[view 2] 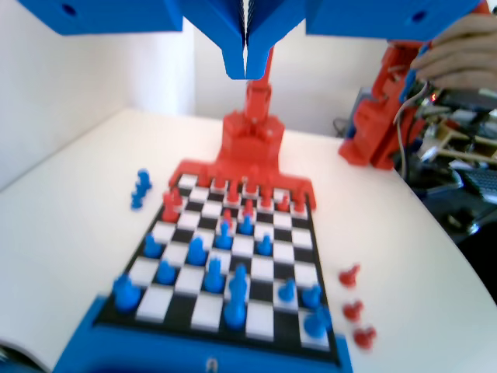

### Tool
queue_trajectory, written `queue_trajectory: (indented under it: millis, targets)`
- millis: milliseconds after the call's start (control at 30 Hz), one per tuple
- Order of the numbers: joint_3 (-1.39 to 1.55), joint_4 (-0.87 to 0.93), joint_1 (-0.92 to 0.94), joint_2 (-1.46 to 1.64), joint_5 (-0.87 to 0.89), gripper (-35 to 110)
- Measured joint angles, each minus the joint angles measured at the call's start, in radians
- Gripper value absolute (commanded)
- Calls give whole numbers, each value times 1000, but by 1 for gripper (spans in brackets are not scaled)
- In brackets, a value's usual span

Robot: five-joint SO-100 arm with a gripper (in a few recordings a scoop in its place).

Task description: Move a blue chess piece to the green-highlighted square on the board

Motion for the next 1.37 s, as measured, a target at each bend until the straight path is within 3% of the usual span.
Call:
queue_trajectory:
  millis: [1367]
  targets:
    - [0,-5,-3,46,0,1]
